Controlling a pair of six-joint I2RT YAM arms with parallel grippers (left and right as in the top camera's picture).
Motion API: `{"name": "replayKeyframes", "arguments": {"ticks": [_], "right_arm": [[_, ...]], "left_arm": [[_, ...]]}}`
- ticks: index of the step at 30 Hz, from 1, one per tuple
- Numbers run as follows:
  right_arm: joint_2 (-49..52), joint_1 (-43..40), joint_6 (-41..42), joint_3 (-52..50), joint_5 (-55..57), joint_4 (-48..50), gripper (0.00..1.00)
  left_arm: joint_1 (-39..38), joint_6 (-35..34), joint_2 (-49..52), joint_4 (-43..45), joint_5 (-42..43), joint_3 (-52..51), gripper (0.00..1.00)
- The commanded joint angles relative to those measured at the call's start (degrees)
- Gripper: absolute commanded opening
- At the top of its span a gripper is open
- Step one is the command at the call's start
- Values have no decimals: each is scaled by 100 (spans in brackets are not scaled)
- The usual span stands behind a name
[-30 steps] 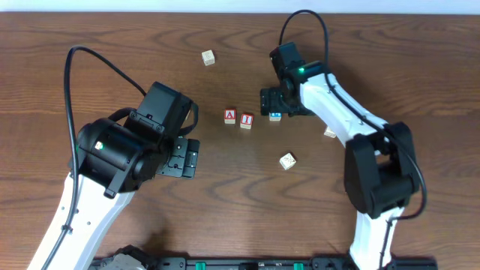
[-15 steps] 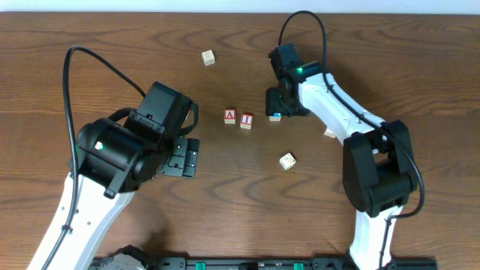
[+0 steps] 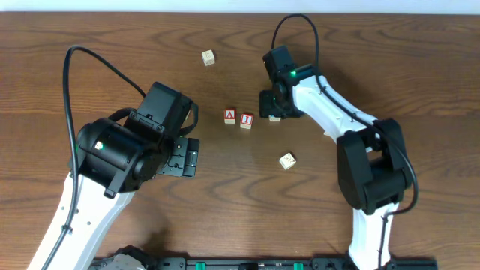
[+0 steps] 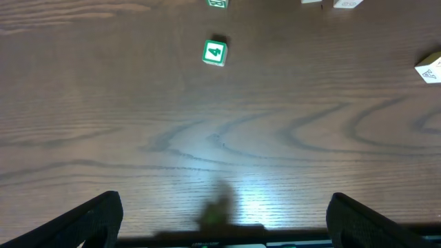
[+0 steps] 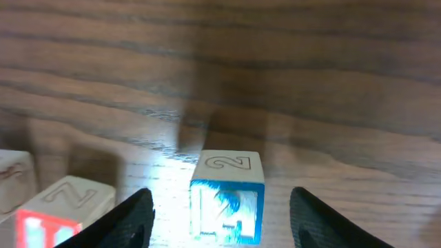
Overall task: Spell out Ai2
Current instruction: 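Lower the right gripper and grasp the blue 2 block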
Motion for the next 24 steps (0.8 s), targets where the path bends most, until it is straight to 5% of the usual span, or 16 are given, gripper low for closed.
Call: {"name": "replayKeyframes", "arguments": {"ticks": [1, 17, 20, 24], "right_arm": [[133, 37, -15, -57, 15, 20, 61], [142, 85, -13, -57, 92, -13, 23], [142, 118, -13, -57, 109, -22, 27], [140, 118, -9, -57, 111, -111, 18]], "left_arm": [[24, -48, 11, -2, 46, -13, 96], [24, -48, 11, -2, 46, -13, 95], [24, -46, 11, -7, 46, -13, 95], [24, -46, 11, -9, 46, -13, 96]]}}
